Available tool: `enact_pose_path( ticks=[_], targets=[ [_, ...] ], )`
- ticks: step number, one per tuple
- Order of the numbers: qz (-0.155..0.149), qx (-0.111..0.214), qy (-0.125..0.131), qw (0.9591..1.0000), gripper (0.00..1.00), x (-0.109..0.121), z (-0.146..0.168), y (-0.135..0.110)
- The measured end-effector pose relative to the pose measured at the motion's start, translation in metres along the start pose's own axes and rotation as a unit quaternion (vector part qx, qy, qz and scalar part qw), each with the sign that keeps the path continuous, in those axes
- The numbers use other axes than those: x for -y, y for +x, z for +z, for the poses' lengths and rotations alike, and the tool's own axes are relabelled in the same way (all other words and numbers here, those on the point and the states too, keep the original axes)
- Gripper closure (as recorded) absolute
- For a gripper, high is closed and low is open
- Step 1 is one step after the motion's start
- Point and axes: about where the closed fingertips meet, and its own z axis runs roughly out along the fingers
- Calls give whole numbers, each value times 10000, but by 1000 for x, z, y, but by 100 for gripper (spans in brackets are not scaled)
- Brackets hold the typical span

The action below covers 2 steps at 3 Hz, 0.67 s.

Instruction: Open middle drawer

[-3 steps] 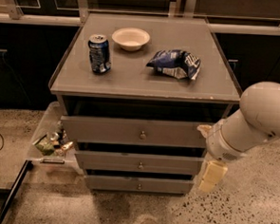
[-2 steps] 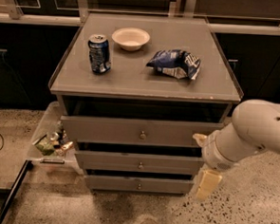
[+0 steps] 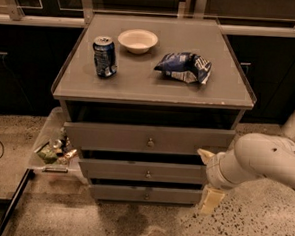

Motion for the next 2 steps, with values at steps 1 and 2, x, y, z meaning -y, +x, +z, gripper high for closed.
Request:
enact_pose_path(
  ticks=[1, 2],
  targets=[
    [-90, 80, 206, 9997, 0, 6, 26, 12],
    [27, 150, 248, 9996, 0, 11, 53, 30]
  ],
)
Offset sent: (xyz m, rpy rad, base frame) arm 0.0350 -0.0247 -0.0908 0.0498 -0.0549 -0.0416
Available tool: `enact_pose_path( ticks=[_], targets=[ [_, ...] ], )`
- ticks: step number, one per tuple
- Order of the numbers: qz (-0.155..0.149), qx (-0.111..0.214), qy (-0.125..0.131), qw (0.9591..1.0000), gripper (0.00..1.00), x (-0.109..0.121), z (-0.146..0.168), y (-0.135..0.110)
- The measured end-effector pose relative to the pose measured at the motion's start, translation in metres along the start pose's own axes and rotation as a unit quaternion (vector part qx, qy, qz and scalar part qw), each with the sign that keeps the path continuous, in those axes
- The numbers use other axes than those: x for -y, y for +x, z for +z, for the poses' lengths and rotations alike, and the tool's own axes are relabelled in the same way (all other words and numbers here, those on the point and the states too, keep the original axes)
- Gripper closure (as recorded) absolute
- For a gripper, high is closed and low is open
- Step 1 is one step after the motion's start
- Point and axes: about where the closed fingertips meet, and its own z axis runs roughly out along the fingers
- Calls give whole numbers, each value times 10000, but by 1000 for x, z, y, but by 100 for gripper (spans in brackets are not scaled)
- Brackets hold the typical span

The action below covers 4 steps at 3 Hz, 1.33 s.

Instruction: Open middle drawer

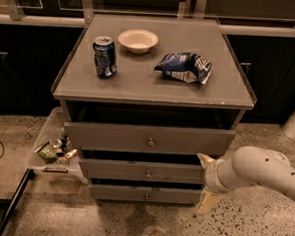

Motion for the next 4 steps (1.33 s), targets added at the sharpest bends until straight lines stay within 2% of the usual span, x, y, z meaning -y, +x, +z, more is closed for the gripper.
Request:
enact_pose_path(
  ticks=[1, 2, 3, 4],
  targets=[
    [366, 174, -105, 9991, 0, -3, 23, 14],
    [337, 183, -104, 9992, 0, -4, 24, 12],
    [203, 421, 68, 9989, 0, -5, 35, 12],
    [-131, 809, 400, 9958, 0, -1, 54, 16]
  ],
)
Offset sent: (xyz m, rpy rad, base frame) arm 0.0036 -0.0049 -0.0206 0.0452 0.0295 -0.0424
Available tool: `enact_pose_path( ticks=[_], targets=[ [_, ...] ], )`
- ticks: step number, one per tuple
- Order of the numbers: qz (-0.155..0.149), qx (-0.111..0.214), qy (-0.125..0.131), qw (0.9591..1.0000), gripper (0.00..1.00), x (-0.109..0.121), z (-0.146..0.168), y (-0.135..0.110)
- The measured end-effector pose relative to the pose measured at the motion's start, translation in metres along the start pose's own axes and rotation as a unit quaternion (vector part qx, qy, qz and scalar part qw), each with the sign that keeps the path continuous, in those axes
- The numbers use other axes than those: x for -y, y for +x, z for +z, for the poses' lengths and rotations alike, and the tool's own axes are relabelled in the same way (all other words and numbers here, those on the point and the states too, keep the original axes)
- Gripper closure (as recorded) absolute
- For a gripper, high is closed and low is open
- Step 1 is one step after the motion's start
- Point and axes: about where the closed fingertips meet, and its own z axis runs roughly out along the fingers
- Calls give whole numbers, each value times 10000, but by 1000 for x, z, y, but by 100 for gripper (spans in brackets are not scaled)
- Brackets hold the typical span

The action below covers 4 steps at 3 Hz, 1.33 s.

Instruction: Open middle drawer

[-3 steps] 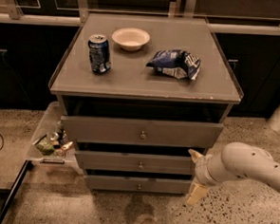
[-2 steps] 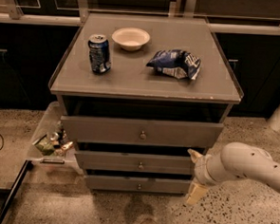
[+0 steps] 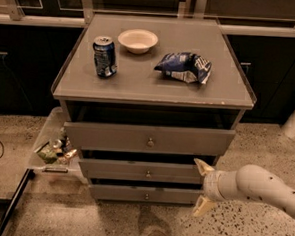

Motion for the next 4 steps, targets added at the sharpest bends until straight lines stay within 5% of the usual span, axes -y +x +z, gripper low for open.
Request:
enact_pose_path(
  ticks=[2, 4],
  targets=[
    [-740, 528, 518, 9945, 0, 3, 25, 7],
    [-844, 446, 451, 9944, 0, 3, 28, 5]
  ],
)
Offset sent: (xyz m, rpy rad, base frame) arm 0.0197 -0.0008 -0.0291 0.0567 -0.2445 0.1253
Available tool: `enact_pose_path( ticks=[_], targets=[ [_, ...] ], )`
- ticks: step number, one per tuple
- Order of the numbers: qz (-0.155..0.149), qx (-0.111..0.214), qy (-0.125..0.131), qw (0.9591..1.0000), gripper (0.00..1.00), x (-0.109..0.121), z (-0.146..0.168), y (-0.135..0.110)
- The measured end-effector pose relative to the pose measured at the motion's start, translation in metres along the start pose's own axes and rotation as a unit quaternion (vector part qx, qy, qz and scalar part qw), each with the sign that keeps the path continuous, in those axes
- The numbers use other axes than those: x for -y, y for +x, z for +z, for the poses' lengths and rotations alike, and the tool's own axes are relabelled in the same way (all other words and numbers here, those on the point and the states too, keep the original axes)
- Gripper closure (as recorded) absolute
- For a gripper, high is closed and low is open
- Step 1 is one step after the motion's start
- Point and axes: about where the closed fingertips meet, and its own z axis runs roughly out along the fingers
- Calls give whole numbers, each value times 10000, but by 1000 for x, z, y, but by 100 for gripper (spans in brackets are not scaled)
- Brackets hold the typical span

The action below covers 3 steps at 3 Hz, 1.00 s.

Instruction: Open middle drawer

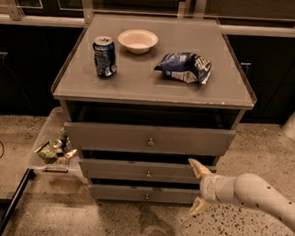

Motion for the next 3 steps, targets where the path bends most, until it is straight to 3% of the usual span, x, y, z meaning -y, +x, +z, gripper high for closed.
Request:
enact_pose_path(
  ticks=[3],
  targets=[
    [94, -324, -656, 9973, 0, 15, 49, 49]
  ],
)
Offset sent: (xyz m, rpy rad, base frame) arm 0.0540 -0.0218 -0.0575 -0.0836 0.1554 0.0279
